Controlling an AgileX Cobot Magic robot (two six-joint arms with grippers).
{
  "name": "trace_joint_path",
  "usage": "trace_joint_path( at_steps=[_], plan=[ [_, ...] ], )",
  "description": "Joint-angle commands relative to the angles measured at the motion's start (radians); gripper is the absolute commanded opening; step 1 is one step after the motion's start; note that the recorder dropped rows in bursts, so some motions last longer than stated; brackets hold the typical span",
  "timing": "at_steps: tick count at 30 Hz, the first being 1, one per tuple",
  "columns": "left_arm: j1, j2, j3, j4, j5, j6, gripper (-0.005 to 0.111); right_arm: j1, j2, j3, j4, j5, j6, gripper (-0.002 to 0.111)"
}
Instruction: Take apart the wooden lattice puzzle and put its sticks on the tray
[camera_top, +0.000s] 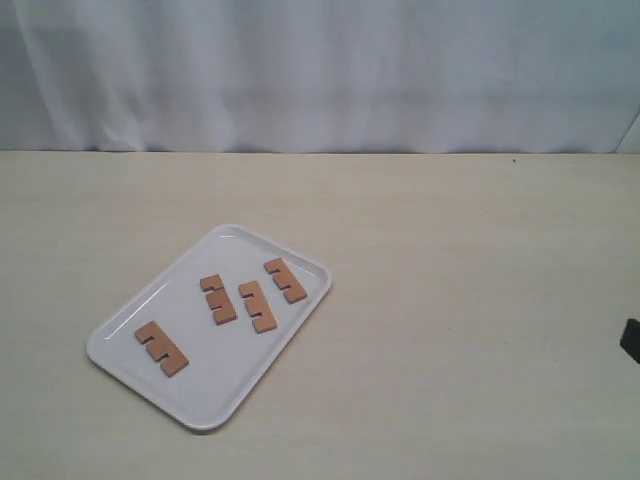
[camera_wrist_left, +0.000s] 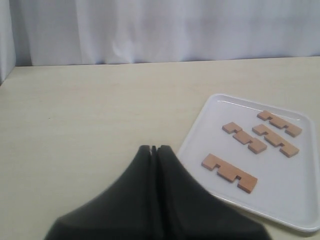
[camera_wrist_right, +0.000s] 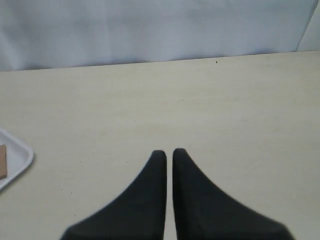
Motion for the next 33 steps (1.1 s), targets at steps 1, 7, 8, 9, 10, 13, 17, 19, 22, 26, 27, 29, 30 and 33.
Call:
trace_joint_path(
  at_steps=[1,7,8,9,10,13,17,19,22,26,27,29,30,33],
  plan=[
    [-0.007,0.000,0.002,-0.002,-0.012,0.001,0.000,-0.042,-0.150,0.152,0.001,-0.101,0.022,0.004],
    [-0.007,0.000,0.002,-0.002,-0.012,0.001,0.000,-0.061,-0.404,0.224,-0.003,-0.001,0.037,0.004],
    [-0.007,0.000,0.002,-0.002,-0.012,0.001,0.000,-0.069,-0.428,0.224,-0.003,0.017,0.037,0.004],
    [-0.007,0.000,0.002,-0.002,-0.012,0.001,0.000,-0.084,-0.469,0.224,-0.003,0.054,0.037,0.004],
    [-0.007,0.000,0.002,-0.002,-0.012,0.001,0.000,-0.098,-0.505,0.224,-0.003,0.105,0.037,0.004],
    [-0.007,0.000,0.002,-0.002,-0.012,0.001,0.000,-0.105,-0.583,0.224,-0.007,0.205,0.033,0.004],
    [-0.007,0.000,0.002,-0.002,-0.012,0.001,0.000,-0.105,-0.669,0.224,-0.007,0.263,0.028,0.004],
    [-0.007,0.000,0.002,-0.002,-0.012,0.001,0.000,-0.103,-0.708,0.224,-0.007,0.291,0.016,0.004],
    [-0.007,0.000,0.002,-0.002,-0.012,0.001,0.000,-0.103,-0.712,0.224,-0.007,0.331,0.011,0.004],
    [-0.007,0.000,0.002,-0.002,-0.012,0.001,0.000,-0.103,-0.712,0.224,-0.005,0.333,0.009,0.004],
    [-0.007,0.000,0.002,-0.002,-0.012,0.001,0.000,-0.103,-0.712,0.224,-0.005,0.333,0.005,0.004],
    [-0.007,0.000,0.002,-0.002,-0.012,0.001,0.000,-0.103,-0.712,0.224,-0.005,0.333,0.000,0.004],
    [-0.007,0.000,0.002,-0.002,-0.012,0.001,0.000,-0.103,-0.712,0.224,-0.005,0.333,0.000,0.004],
    [-0.007,0.000,0.002,-0.002,-0.012,0.001,0.000,-0.103,-0.712,0.224,-0.005,0.333,-0.002,0.004]
  ],
)
